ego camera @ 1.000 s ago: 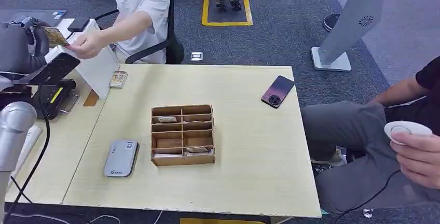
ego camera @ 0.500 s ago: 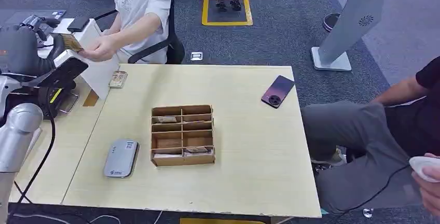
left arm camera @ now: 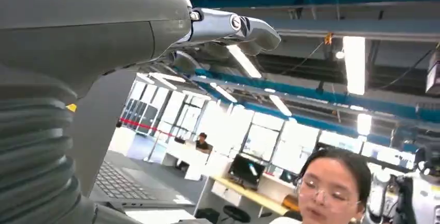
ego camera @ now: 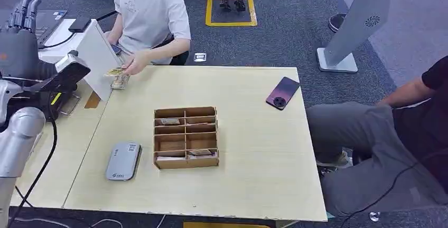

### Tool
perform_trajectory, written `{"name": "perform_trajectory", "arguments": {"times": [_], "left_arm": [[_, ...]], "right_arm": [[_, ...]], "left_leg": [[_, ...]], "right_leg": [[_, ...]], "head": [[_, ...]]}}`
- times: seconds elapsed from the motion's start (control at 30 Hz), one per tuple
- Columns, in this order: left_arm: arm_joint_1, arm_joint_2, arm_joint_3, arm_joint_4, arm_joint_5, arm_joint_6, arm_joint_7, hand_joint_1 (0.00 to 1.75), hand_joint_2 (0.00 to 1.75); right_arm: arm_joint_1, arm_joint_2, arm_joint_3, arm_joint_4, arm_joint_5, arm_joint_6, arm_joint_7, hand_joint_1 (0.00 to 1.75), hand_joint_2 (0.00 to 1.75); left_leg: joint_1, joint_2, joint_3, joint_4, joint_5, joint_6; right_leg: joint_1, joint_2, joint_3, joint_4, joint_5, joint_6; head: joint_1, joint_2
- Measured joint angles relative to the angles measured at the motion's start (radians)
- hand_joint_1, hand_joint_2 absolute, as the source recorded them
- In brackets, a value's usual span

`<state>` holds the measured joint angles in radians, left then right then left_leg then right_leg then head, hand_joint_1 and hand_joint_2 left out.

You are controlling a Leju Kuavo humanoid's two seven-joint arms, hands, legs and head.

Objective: Pass the card to the sensor for recognition and then transmit it.

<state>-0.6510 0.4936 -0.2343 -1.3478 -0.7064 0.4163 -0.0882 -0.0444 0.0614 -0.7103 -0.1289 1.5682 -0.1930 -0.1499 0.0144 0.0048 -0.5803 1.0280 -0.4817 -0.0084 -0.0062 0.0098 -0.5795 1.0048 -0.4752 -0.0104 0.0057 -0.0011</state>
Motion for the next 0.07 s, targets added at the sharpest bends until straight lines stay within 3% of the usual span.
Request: {"name": "perform_trajectory", "arguments": {"times": [0.07], "left_arm": [[0.036,0.009,0.013,-0.010,0.031,0.026,-0.021,0.00,1.75]], "right_arm": [[0.001,0.000,0.000,0.000,-0.001,-0.003,-0.004,0.00,1.75]], "left_leg": [[0.000,0.001,0.000,0.000,0.000,0.000]], "right_leg": [[0.000,0.001,0.000,0.000,0.000,0.000]], "head": [[0.000,0.000]]}}
